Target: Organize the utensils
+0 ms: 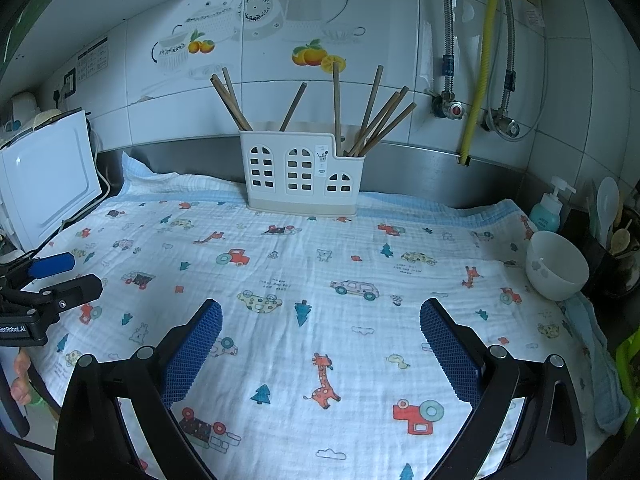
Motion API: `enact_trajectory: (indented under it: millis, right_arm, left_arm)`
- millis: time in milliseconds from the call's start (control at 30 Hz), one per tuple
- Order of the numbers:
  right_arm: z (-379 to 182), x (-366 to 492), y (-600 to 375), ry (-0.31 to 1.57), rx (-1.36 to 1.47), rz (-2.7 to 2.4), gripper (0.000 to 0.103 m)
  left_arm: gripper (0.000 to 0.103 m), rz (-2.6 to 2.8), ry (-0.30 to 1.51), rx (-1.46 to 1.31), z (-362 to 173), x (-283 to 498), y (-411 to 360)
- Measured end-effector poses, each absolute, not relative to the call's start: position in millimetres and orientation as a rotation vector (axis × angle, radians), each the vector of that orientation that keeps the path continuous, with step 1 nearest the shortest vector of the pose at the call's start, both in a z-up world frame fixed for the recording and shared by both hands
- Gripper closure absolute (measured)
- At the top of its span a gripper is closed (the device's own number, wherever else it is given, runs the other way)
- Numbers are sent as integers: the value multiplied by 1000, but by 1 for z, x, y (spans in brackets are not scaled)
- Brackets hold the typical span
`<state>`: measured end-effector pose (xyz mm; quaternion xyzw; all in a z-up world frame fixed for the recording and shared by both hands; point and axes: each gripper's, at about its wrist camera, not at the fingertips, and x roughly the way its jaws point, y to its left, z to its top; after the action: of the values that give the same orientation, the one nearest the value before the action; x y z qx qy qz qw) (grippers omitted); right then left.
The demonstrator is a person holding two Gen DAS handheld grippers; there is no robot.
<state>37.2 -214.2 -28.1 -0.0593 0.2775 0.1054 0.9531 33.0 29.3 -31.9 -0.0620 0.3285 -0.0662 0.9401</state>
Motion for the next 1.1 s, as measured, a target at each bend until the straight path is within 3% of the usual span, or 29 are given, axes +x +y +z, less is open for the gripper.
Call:
enact_trajectory:
  millis: [1100]
  right_arm:
    - [-30,38,-214,566,-119,216,7]
  left_arm:
    - [5,-150,652,-137,-30,31,32]
